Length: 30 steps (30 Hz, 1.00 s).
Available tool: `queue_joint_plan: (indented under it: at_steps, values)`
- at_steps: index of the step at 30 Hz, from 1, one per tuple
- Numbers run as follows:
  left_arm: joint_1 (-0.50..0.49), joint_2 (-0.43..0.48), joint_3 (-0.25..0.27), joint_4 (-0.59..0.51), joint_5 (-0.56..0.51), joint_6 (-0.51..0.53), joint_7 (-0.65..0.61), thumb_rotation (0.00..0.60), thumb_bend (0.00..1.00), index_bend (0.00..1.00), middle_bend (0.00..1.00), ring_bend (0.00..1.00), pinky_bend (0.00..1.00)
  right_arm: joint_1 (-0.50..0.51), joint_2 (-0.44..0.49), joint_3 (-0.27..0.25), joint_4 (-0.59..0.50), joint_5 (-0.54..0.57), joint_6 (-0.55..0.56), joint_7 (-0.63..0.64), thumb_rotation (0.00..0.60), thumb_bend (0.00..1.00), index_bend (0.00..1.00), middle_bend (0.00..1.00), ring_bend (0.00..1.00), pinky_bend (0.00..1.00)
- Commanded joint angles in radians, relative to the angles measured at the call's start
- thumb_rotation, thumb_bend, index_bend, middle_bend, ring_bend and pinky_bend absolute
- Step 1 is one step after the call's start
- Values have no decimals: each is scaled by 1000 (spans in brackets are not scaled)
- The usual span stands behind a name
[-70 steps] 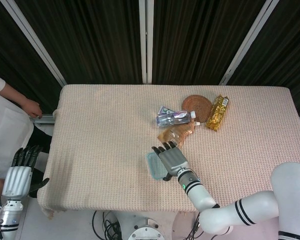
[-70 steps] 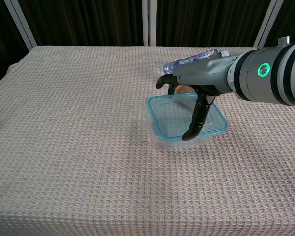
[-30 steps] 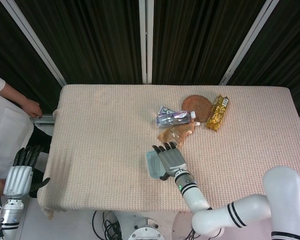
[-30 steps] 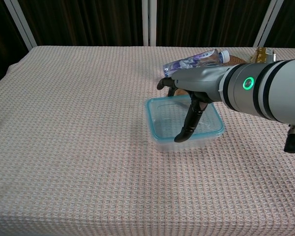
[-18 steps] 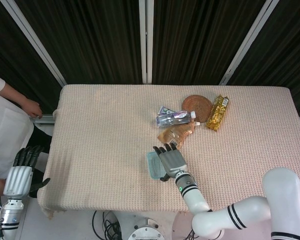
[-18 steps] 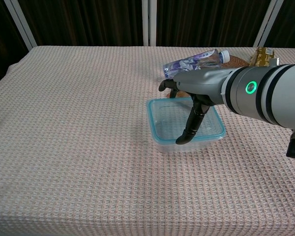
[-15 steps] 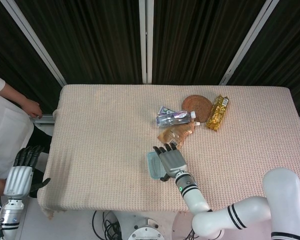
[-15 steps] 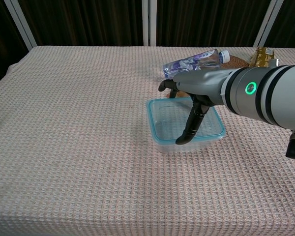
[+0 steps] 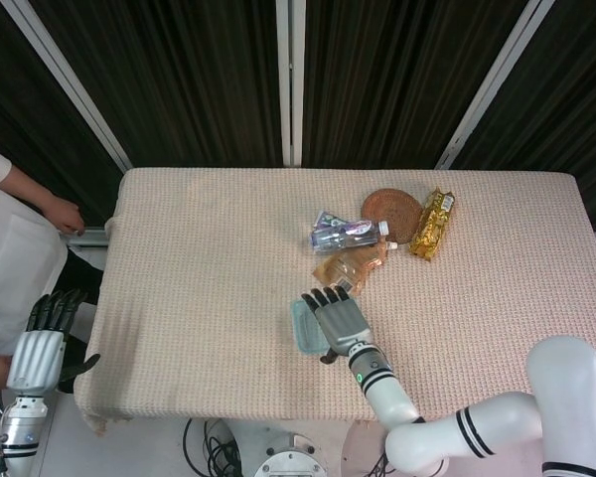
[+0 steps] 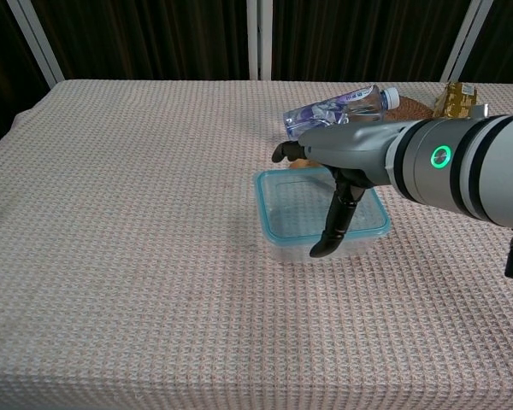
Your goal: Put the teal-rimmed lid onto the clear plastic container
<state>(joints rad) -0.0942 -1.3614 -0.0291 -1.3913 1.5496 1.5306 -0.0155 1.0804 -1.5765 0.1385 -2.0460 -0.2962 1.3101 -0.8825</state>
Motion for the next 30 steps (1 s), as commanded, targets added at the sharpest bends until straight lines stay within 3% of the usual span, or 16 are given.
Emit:
queue_joint_plan:
  at_steps: [1,4,9,17,30]
  values:
    - [0,2,0,-5,1,0,5,600,0,105,66,0,0,-8,14,-5,-16,-20,-10,5,600,0,0,8,0,0]
    - [2,4,0,-12,-1,4,10,600,0,105,66,0,0,-29,49,-31,-58,-102,-16,23,600,0,0,19,0,0]
    - [5,7,1,-24,-2,6,23,600,0,104,66,0,0,-59,84,-73,-86,-194,-36,48,600,0,0,123,0,0]
    - [13,9,4,-35,-5,12,32,600,0,104,66,0,0,-49,57,-70,-31,-195,-102,57,600,0,0,150,0,0]
    - [14,6,5,-24,-5,9,22,600,0,104,66,0,0,-42,32,-86,-15,-172,-104,31,600,0,0,169,0,0]
